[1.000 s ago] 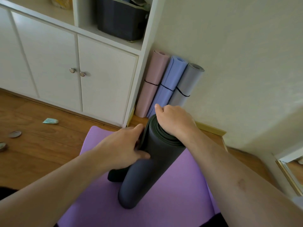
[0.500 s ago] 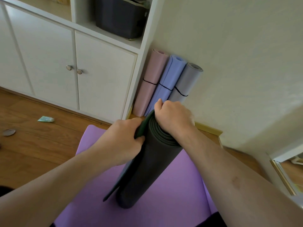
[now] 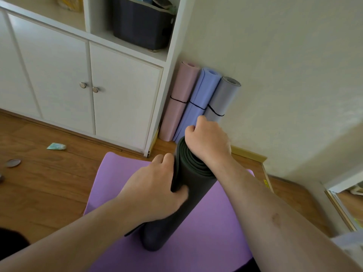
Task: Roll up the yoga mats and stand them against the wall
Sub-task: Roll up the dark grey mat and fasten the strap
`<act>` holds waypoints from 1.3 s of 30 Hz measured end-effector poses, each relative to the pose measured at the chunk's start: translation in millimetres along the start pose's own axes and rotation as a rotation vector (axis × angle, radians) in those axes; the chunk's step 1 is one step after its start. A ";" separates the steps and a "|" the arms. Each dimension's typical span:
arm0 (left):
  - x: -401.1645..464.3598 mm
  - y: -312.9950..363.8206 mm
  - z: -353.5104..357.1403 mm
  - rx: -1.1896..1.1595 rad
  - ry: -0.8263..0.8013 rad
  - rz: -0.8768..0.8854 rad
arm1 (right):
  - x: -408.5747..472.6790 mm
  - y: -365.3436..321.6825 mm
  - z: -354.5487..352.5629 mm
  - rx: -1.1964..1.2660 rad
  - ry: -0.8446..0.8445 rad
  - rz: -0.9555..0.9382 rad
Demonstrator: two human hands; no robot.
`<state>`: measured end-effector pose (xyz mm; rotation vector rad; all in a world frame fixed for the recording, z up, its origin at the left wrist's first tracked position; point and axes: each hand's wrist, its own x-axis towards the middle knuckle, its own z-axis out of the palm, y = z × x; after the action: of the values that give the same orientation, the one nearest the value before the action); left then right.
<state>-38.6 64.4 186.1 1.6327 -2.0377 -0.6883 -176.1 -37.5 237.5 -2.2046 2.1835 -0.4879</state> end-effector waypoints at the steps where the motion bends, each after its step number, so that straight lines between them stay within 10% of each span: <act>1: 0.3 0.2 1.2 0.014 -0.004 -0.004 | 0.5 0.8 1.7 0.006 0.023 -0.010; 14: 23.1 -17.4 -7.4 -0.089 0.027 0.015 | -10.5 39.1 -29.7 0.256 -0.422 -0.286; 39: 26.3 -57.5 -32.1 -0.024 -0.017 -0.047 | -27.7 39.7 -10.6 0.244 -0.218 -0.388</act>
<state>19.4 24.8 176.0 1.6714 -2.0005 -0.7432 -216.8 -9.5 232.9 -2.4099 1.5087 -0.4613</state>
